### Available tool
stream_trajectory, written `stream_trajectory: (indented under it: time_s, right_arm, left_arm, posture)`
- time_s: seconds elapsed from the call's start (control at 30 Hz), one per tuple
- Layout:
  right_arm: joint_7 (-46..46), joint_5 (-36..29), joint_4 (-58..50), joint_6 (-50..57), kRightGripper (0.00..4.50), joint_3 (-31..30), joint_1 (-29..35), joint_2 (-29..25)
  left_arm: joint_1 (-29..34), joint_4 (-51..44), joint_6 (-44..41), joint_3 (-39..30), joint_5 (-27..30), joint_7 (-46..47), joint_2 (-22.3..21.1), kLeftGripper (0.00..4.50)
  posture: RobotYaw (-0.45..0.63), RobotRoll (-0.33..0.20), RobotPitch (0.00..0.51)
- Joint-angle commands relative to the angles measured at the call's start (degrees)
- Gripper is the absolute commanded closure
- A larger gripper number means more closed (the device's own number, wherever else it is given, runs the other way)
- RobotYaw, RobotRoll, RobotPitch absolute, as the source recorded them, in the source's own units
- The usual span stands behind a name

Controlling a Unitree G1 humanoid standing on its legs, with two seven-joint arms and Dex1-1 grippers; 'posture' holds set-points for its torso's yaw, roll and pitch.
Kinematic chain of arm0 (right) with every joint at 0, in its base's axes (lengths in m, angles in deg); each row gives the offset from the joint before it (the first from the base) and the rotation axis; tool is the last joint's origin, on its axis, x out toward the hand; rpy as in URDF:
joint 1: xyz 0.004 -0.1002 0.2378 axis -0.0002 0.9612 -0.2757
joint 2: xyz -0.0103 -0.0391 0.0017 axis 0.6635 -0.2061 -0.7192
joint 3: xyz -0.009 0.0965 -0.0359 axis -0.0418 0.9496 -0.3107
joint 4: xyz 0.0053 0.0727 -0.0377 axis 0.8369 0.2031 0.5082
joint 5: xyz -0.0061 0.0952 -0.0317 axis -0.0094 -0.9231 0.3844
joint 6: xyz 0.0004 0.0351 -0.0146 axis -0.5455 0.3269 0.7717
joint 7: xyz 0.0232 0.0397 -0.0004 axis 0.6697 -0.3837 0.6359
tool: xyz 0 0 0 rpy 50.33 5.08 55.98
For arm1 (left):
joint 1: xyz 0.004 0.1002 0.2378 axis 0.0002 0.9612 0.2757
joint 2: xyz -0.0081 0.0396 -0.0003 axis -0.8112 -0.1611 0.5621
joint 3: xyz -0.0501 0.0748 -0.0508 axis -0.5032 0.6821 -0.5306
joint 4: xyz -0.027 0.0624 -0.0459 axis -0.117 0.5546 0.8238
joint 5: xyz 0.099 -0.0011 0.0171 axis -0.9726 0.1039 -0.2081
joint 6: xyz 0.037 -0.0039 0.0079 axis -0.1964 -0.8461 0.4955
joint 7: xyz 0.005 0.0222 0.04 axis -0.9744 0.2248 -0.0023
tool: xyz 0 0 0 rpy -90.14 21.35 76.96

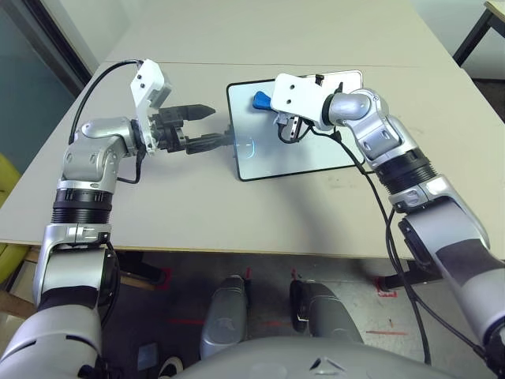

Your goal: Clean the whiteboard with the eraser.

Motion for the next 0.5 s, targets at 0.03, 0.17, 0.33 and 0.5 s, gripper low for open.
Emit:
stream_trajectory:
  time_s: [0.03,0.17,0.33,0.5]
  right_arm:
    - [1.15,0.78,-1.03,1.6,4.5,-0.29,1.97,-2.63]
    - [2.68,0.77,-3.84,3.23,4.5,-0.16,4.59,-6.16]
    - [5.53,0.71,-8.64,5.86,4.5,-0.46,8.33,-10.56]
    - [7.85,0.87,-11.78,8.16,4.5,-0.42,10.66,-14.43]
  left_arm:
    - [-0.08,-0.32,0.27,0.32,-0.39,-0.04,0.15,0.0]
    - [-0.45,0.16,0.52,0.52,-0.49,-0.2,0.42,0.0]
    - [-1.53,1.65,1.26,1.0,-0.86,-0.43,1.26,0.0]
    - [-2.2,2.71,1.83,1.16,-1.18,-0.66,1.71,0.0]
  posture:
    - [0.29,0.0,0.117]
    - [0.27,0.0,0.118]
    - [0.26,0.0,0.117]
    - [0.24,0.0,0.117]
